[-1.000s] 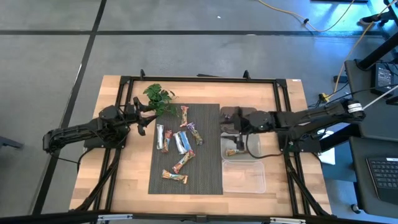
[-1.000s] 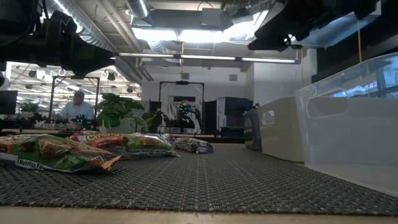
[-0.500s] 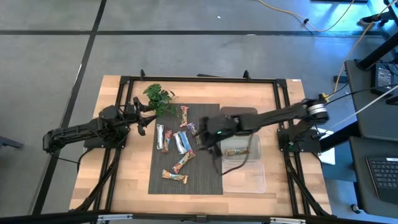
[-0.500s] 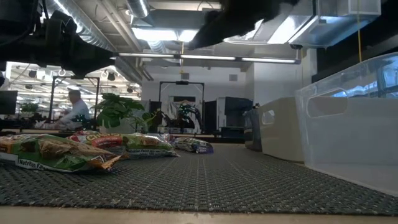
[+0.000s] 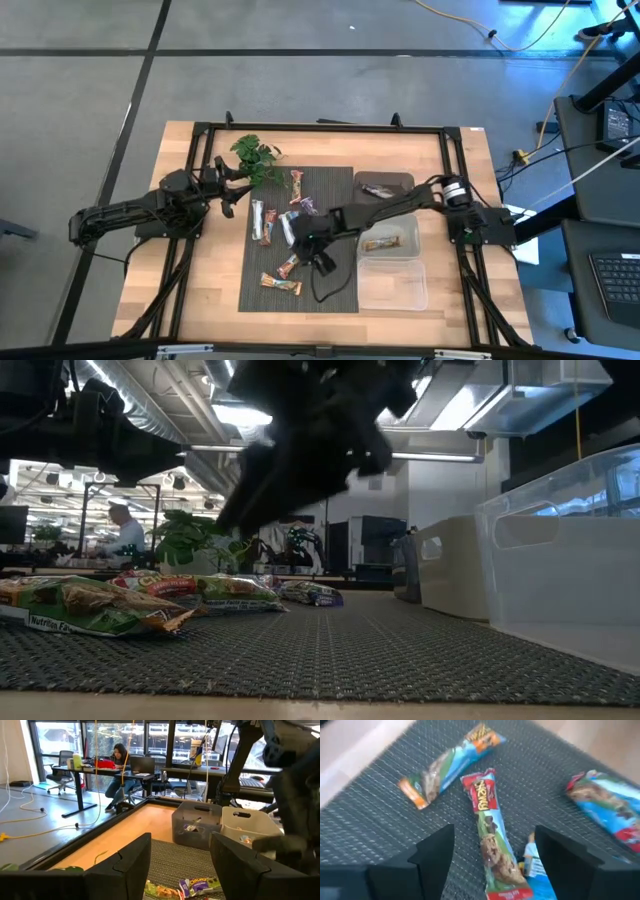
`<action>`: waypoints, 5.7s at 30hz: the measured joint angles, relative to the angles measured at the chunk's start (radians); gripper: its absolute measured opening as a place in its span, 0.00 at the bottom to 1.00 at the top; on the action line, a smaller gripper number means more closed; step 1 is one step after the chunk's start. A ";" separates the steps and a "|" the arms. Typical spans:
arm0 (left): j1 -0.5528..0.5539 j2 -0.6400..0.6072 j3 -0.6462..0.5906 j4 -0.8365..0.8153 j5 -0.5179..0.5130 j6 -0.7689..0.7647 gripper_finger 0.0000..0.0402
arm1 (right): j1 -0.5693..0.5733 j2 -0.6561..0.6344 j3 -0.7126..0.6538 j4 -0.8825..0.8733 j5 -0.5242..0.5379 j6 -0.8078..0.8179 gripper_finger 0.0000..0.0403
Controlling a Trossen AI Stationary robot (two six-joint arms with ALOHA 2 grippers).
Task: Pick and place Granola Bars by type
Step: Put the red granola bar into the transparent bin, then put the purple granola bar into the black bin
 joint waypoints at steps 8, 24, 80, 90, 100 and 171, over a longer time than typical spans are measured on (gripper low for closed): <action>0.000 0.000 0.000 -0.007 0.000 -0.001 0.48 | 0.000 0.070 0.004 0.017 0.050 -0.001 0.56; 0.000 0.000 0.000 -0.010 0.000 0.000 0.48 | 0.007 0.117 0.007 0.025 0.064 -0.049 0.43; -0.001 0.019 0.000 -0.051 0.000 -0.027 0.48 | 0.504 -0.463 -0.394 -0.746 0.338 1.235 0.21; -0.001 0.019 0.000 -0.052 0.002 -0.027 0.48 | 0.516 -0.461 -0.500 -0.642 0.328 1.355 0.21; -0.001 0.019 0.000 -0.043 0.007 -0.029 0.48 | 0.518 -0.461 -0.516 -0.562 0.291 1.353 0.25; -0.001 0.023 0.000 -0.073 0.087 -0.030 0.58 | -0.106 -0.122 -0.067 -0.150 0.383 0.584 0.68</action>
